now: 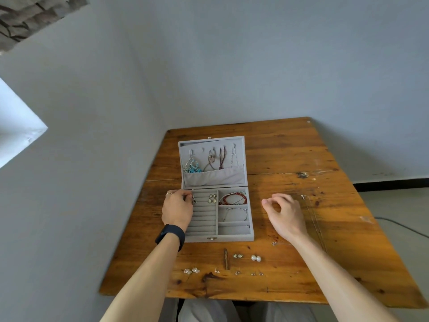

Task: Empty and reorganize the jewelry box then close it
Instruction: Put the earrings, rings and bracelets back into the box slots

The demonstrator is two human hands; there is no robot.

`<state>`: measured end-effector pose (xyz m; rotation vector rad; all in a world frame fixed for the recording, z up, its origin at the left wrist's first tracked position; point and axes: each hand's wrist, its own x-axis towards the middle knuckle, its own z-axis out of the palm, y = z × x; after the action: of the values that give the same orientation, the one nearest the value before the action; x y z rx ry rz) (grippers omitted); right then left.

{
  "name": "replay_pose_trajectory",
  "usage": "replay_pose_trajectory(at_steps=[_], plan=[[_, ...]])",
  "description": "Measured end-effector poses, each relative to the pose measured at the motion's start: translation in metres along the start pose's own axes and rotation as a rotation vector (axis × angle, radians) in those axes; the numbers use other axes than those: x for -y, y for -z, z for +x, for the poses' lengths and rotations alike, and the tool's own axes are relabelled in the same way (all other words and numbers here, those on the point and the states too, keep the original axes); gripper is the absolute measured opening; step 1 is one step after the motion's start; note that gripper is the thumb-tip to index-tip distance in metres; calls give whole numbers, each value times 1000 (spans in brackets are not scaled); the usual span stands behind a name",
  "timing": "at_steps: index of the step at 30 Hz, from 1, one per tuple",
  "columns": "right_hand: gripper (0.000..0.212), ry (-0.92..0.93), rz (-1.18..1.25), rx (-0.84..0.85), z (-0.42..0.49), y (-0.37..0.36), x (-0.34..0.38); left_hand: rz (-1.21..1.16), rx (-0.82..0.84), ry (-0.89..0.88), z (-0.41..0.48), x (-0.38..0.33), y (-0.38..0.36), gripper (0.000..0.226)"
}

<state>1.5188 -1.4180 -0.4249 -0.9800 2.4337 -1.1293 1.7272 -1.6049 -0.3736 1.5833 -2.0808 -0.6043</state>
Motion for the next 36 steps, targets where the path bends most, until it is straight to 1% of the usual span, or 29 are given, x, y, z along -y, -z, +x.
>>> replay_pose_trajectory(at_steps=[12,17,20,24,27,31,36], plan=[[25,4,26,-1,0,-1,-1,19,4,-10,1,0,0,13],[24,6,19,-5,0,0,-1,36,29,-34,0,1,2,18],[24,4,19,-5,-1,0,-1,32,41,-86,-2,4,7,23],[25,3,13,-4,-1,0,-1,174,-5,-191,-15,14,9,21],[26,7,8,2,-1,0,-1,304,27,-216,-20,19,8,31],[26,9,14,9,-2,0,-1,347,36,-223,-20,17,9,39],[27,0,16,11,-2,1,0,406,14,-330,-22,13,9,32]])
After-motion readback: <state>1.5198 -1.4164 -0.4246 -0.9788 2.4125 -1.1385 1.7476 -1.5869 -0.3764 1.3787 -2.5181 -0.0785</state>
